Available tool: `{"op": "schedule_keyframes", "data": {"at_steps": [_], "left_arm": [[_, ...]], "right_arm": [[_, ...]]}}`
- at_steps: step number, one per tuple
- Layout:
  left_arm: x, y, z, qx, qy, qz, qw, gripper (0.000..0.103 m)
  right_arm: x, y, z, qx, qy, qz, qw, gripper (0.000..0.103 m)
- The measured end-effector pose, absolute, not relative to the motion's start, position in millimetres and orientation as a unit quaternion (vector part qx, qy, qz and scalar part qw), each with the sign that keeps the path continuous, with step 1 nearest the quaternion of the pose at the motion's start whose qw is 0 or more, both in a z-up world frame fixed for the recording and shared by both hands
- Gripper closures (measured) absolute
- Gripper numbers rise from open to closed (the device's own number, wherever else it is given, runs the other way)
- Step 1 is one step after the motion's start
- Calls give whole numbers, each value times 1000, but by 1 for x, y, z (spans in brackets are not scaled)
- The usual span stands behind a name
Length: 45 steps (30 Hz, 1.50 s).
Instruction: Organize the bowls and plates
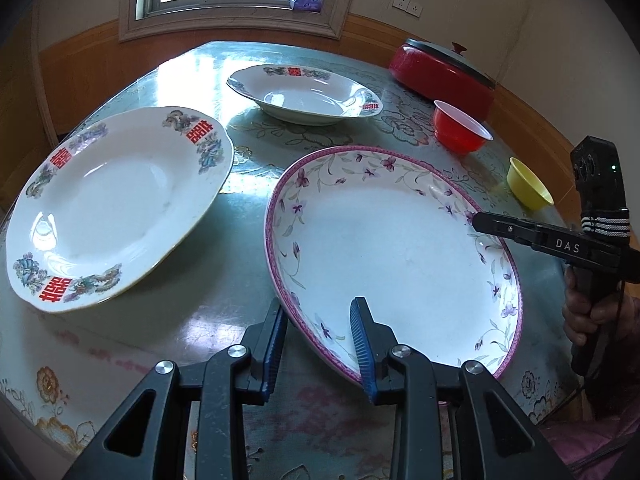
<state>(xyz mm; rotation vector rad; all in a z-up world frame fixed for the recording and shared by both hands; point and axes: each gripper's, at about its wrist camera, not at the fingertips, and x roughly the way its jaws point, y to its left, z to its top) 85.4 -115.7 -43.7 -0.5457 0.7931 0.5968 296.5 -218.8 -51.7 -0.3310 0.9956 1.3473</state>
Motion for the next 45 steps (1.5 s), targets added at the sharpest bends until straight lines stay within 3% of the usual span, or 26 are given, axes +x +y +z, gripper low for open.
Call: {"op": "schedule_keyframes", "data": {"at_steps": [3, 18, 22, 29, 34, 40, 42, 43, 45], "left_arm": [[86, -120, -30, -228, 369, 290, 853, 69], [78, -112, -43, -268, 369, 289, 842, 71], [67, -115, -35, -267, 353, 293, 848, 60], [34, -113, -26, -284, 337, 309, 843, 56], [-1, -107, -12, -301, 307, 321, 844, 56], [-49, -77, 6, -307, 274, 387, 825, 34], [-65, -64, 11, -307, 256, 413, 819, 13], [-72, -57, 12, -310, 247, 423, 815, 11], [-82, -40, 12, -313, 246, 437, 807, 9]], "right_arm": [[295, -218, -51, -151, 438, 593, 658, 91], [289, -210, -57, -152, 450, 585, 658, 91], [294, -210, -54, -133, 458, 576, 664, 90], [291, -201, -31, -101, 434, 571, 689, 80], [265, -177, -22, -97, 430, 610, 658, 71], [225, -137, -17, -102, 442, 668, 590, 54], [212, -126, -14, -96, 444, 682, 574, 37], [207, -120, -14, -93, 446, 688, 565, 32], [197, -105, -13, -91, 456, 693, 551, 31]]}}
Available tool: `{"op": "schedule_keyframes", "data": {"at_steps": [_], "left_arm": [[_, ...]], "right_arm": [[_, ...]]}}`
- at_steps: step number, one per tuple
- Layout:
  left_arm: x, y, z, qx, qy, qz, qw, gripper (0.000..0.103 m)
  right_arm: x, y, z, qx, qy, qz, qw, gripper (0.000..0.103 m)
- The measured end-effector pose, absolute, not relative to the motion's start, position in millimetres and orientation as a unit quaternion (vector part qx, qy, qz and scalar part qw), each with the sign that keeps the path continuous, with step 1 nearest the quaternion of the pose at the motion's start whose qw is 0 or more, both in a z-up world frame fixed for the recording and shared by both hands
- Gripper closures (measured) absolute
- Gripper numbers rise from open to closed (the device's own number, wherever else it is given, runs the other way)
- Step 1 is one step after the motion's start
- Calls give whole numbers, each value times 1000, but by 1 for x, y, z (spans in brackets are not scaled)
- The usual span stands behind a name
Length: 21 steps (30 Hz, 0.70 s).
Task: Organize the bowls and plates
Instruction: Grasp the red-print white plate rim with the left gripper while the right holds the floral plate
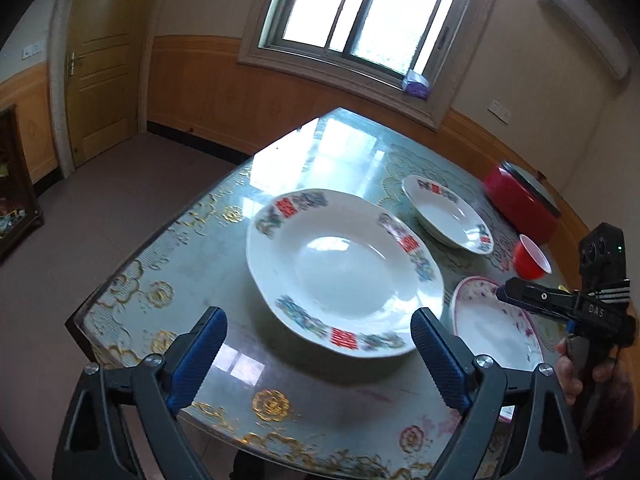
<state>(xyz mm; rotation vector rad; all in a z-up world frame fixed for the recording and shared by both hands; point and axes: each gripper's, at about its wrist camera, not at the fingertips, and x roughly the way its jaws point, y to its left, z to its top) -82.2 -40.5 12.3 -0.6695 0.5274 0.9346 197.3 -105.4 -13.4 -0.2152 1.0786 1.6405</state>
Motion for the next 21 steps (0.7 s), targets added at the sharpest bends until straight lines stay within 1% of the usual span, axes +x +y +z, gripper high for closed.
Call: {"op": "schedule_keyframes", "data": {"at_steps": [3, 7, 11, 16, 18, 20, 21], "left_arm": [[-95, -18, 9, -319, 249, 446, 798, 6], [-107, 10, 0, -357, 237, 433, 793, 6], [-106, 38, -14, -400, 249, 407, 783, 6], [-102, 60, -20, -404, 252, 394, 786, 6], [-96, 68, -23, -406, 257, 382, 789, 10], [-87, 73, -26, -398, 271, 371, 794, 29], [-83, 75, -28, -395, 277, 368, 795, 35]], "right_arm": [[188, -84, -16, -83, 473, 693, 538, 31], [179, -60, -22, -83, 492, 680, 537, 31], [177, -33, -25, -88, 498, 664, 551, 31], [172, -4, -39, -110, 512, 644, 557, 31], [169, 5, -44, -119, 514, 639, 560, 31], [165, 10, -48, -122, 517, 639, 556, 31], [164, 12, -50, -124, 520, 639, 553, 31]]}}
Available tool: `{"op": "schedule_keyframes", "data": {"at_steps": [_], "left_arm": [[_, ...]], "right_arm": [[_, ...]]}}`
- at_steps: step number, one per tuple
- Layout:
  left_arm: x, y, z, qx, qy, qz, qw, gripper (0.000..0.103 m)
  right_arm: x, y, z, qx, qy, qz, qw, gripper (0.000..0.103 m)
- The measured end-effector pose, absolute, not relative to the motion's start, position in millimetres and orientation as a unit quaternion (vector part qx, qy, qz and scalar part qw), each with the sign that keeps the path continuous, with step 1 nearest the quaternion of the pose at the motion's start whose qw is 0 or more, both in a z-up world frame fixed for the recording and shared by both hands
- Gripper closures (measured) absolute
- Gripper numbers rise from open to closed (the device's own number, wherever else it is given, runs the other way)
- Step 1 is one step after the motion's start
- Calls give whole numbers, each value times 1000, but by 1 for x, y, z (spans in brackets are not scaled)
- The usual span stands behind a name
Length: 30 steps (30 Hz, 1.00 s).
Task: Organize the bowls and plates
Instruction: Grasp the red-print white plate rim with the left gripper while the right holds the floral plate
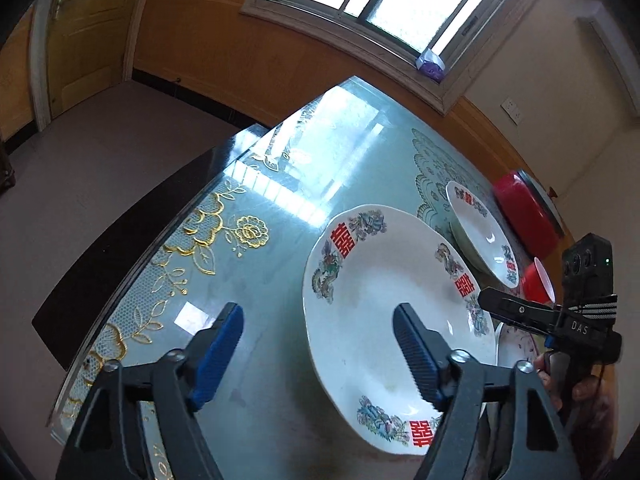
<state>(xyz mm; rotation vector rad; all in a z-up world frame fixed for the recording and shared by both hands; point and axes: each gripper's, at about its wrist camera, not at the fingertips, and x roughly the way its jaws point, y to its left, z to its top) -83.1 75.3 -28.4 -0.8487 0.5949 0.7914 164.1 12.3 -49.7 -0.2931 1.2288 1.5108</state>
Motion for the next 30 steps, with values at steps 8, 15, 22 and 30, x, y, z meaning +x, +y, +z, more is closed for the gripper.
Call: {"op": "schedule_keyframes", "data": {"at_steps": [8, 15, 22, 30], "left_arm": [[-58, 81, -42, -382, 313, 333, 803, 62], [-62, 69, -43, -385, 309, 334, 803, 62], [-66, 64, -42, -408, 295, 332, 798, 63], [-69, 49, -33, -384, 292, 349, 803, 64]], "right_arm": [[140, 30, -62, -167, 513, 650, 535, 30], [131, 22, -57, -199, 462, 648, 572, 44], [126, 19, -56, -221, 438, 657, 573, 41], [128, 2, -46, -200, 426, 684, 558, 48]]}}
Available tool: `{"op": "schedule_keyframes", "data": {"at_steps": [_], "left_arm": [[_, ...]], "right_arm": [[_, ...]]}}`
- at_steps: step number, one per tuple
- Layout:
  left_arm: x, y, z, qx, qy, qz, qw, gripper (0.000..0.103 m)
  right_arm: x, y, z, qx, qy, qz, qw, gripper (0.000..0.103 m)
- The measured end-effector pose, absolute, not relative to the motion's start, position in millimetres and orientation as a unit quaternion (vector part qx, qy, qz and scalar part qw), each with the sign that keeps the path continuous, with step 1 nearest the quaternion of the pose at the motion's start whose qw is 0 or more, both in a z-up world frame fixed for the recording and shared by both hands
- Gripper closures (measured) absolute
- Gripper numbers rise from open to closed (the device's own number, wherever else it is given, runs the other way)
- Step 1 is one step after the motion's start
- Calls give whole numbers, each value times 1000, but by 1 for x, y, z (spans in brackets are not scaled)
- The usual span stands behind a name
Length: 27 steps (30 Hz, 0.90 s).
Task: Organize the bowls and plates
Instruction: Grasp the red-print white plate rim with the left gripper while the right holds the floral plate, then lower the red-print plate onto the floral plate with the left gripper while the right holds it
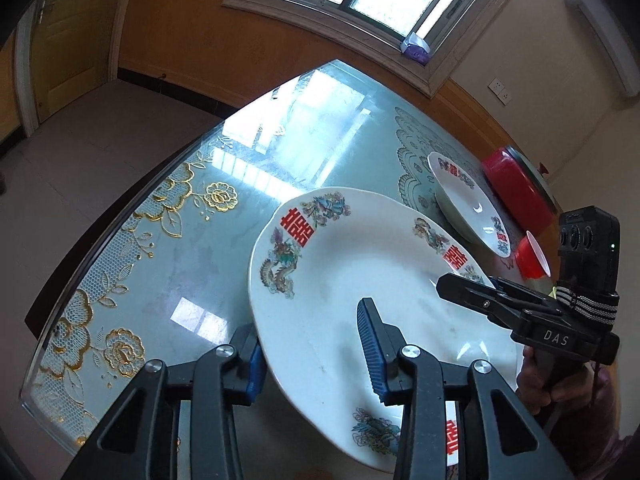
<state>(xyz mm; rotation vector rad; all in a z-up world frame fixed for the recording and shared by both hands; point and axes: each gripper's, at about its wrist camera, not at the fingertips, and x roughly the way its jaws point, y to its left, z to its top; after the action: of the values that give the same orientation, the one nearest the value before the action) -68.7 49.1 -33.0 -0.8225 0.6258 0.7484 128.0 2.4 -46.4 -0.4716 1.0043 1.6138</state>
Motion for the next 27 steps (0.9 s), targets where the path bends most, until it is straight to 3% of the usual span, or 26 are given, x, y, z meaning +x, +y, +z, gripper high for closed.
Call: {"op": "schedule_keyframes", "data": {"at_steps": [17, 27], "left_arm": [[-59, 18, -11, -314, 281, 354, 835, 65], [-40, 2, 15, -263, 274, 351, 856, 65]], "right_arm": [[122, -23, -32, -187, 380, 698, 578, 65], [133, -53, -14, -154, 358, 697, 602, 65]]}}
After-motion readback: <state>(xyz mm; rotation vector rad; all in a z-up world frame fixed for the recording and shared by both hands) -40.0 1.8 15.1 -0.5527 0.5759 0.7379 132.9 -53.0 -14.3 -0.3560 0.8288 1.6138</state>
